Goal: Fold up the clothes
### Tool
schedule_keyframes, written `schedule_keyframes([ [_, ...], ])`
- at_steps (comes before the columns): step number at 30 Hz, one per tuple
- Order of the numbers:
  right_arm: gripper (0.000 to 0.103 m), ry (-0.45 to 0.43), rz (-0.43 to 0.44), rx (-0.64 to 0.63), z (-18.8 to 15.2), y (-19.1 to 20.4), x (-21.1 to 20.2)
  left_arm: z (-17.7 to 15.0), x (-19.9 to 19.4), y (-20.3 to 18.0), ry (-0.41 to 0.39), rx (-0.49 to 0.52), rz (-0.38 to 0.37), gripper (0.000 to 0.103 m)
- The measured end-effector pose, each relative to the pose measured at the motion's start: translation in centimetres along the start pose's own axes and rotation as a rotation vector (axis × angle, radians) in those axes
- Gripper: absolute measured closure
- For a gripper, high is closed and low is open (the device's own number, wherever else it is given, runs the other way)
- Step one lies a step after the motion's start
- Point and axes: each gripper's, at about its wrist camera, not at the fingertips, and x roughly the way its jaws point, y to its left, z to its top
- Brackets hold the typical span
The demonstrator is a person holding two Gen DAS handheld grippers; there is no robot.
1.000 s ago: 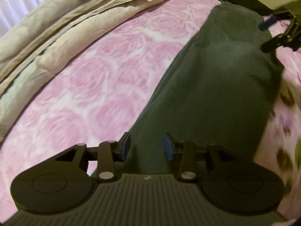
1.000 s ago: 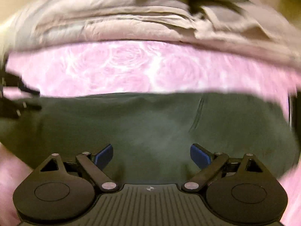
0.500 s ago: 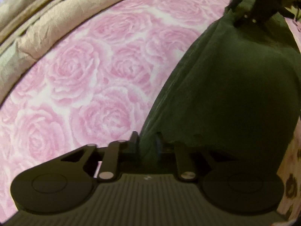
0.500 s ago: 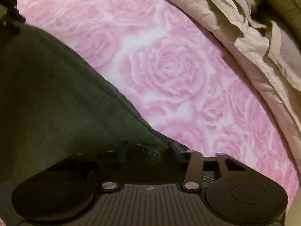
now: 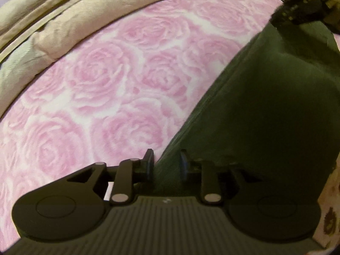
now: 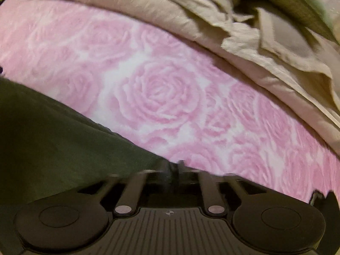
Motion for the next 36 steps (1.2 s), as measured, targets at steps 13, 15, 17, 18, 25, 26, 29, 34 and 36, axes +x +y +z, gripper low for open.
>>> schedule_keyframes([
  [13, 0.017, -0.012, 0.116, 0.584, -13.0, 3.1, -7.5, -3.7, -4.2, -6.4, -0.009, 0.186, -0.052, 0.083],
  [15, 0.017, -0.039, 0.096, 0.692, -15.5, 4.2, -9.5, -3.3, -5.6, -9.2, -0.06, 0.265, -0.093, 0.08],
  [17, 0.017, -0.067, 0.076, 0.8, -18.1, 5.2, -11.5, -3.0, -6.9, -13.0, -0.12, 0.381, -0.153, 0.07],
  [18, 0.017, -0.081, 0.066, 0.853, -19.3, 5.8, -12.5, -2.8, -7.6, -15.3, -0.157, 0.451, -0.188, 0.065],
  [25, 0.017, -0.134, 0.059, 1.121, -24.8, 10.6, -15.0, -2.0, -7.0, -28.0, -0.316, 0.862, -0.283, 0.063],
  [26, 0.017, -0.155, 0.063, 1.145, -25.3, 11.1, -15.3, -1.7, -6.3, -28.9, -0.316, 0.897, -0.265, 0.065],
  [29, 0.017, -0.198, 0.067, 1.175, -25.8, 12.2, -14.9, -0.2, -4.5, -29.7, -0.286, 0.949, -0.21, 0.103],
  [34, 0.017, -0.284, 0.051, 1.085, -24.1, 12.8, -13.1, 3.2, -6.2, -26.1, -0.29, 0.834, -0.283, 0.103],
  [36, 0.017, -0.328, 0.041, 1.048, -22.6, 12.8, -12.4, 4.5, -7.0, -24.7, -0.284, 0.78, -0.345, 0.103],
])
